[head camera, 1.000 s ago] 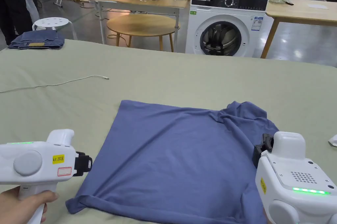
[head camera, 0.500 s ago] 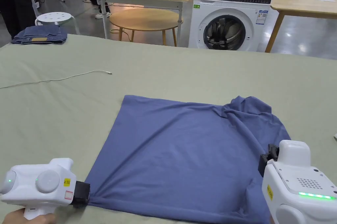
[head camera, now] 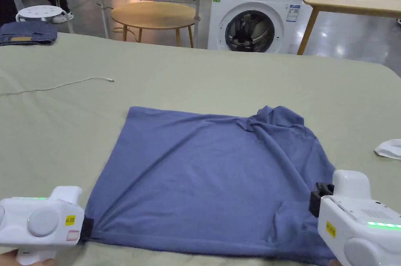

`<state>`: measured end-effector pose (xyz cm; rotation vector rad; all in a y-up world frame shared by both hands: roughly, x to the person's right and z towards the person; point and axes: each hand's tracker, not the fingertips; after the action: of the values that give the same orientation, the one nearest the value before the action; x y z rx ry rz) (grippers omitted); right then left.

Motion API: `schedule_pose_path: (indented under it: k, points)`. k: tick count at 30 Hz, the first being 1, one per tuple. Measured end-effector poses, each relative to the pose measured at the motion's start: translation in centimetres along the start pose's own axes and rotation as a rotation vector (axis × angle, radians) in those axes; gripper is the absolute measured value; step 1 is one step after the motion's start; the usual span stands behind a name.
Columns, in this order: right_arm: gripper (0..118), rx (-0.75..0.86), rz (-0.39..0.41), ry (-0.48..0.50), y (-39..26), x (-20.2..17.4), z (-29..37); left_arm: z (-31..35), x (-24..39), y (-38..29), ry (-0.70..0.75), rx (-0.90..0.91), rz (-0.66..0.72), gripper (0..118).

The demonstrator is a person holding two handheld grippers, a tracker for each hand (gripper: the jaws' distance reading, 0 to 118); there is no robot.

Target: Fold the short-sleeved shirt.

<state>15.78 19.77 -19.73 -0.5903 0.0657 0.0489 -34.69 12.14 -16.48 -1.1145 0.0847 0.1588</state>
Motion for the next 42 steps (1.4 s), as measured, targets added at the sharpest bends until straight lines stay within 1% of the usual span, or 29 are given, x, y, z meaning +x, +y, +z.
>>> schedule_pose_path:
  k: [1, 2, 3, 5, 6, 7, 8, 14, 17, 19, 20, 21, 22, 23, 24, 25, 26, 29, 30, 31, 35, 42]
  points:
    - [0, -0.039, 0.013, -0.003, 0.0, 0.9, 0.0, 0.8, 0.8, -0.4, -0.006, 0.002, 0.008, 0]
    - [3, -0.079, 0.021, -0.012, -0.1, 1.9, -0.1, 0.9, 0.7, -0.5, -0.007, 0.006, 0.013, 0]
    - [14, -0.129, 0.031, -0.024, -0.3, 3.2, -0.4, 1.0, 0.6, -0.6, -0.008, 0.007, 0.017, 0]
    - [39, -0.190, 0.020, -0.027, -0.8, 4.9, -0.6, 1.1, 0.6, -0.6, -0.013, 0.009, 0.022, 0]
    - [54, -0.222, 0.031, -0.035, -1.2, 5.5, -0.7, 1.1, 0.6, -0.6, -0.014, 0.011, 0.024, 0]
    - [62, -0.249, 0.040, -0.045, -1.8, 6.3, -0.9, 1.2, 0.6, -0.6, -0.015, 0.011, 0.024, 0]
    - [62, -0.284, 0.053, -0.049, -2.4, 6.9, -1.1, 1.2, 0.6, -0.7, -0.014, 0.012, 0.026, 0]
    - [62, -0.421, 0.037, -0.050, -5.5, 7.6, -1.7, 0.8, 0.5, -0.6, -0.005, 0.012, 0.023, 0]
    - [62, -0.504, 0.037, -0.009, -6.8, 6.8, -2.3, 0.6, 0.3, -0.5, -0.004, 0.012, 0.024, 0]
    - [47, -0.480, 0.040, -0.006, -7.5, 7.1, -2.9, 0.6, 0.2, -0.6, -0.006, 0.012, 0.028, 0]
    - [43, -0.471, 0.047, -0.010, -7.3, 7.0, -2.8, 0.6, 0.1, -0.6, -0.007, 0.012, 0.028, 0]
    - [24, -0.473, 0.051, 0.000, -6.9, 6.9, -2.8, 0.5, 0.1, -0.6, -0.007, 0.014, 0.028, 0]
    - [5, -0.463, 0.028, 0.055, -6.6, 6.8, -2.8, 0.6, 0.1, -0.6, -0.005, 0.018, 0.027, 0]
    - [5, -0.465, 0.009, 0.046, -6.4, 6.4, -2.4, 0.7, 0.1, -0.6, -0.003, 0.022, 0.025, 0]
    - [5, -0.467, 0.034, 0.018, -6.2, 6.2, -2.3, 0.8, 0.1, -0.7, 0.000, 0.026, 0.023, 0]
    - [5, -0.449, 0.057, 0.021, -6.1, 6.1, -2.2, 1.0, 0.4, -0.7, 0.000, 0.028, 0.024, 0]
    - [5, -0.437, 0.055, 0.018, -5.8, 6.1, -1.8, 1.3, 0.4, -0.6, -0.001, 0.032, 0.026, 0]
    - [5, -0.376, 0.006, 0.033, -4.3, 6.5, -0.8, 2.5, 0.5, -0.2, -0.011, 0.077, 0.034, 0]
    - [5, -0.366, 0.007, 0.036, -3.7, 6.5, -0.6, 3.0, 0.4, 0.2, -0.023, 0.103, 0.046, 0]
    - [5, -0.347, -0.001, 0.041, -3.3, 7.5, -0.8, 3.5, 0.4, 0.6, -0.037, 0.122, 0.052, 0]
    - [5, -0.286, -0.027, 0.064, -0.4, 7.9, -1.4, 4.6, 0.3, 3.2, -0.066, 0.186, 0.055, 0]
    - [5, -0.213, -0.069, 0.073, 4.4, 8.1, -5.4, 3.2, -0.3, 10.0, -0.105, 0.233, 0.083, 0]
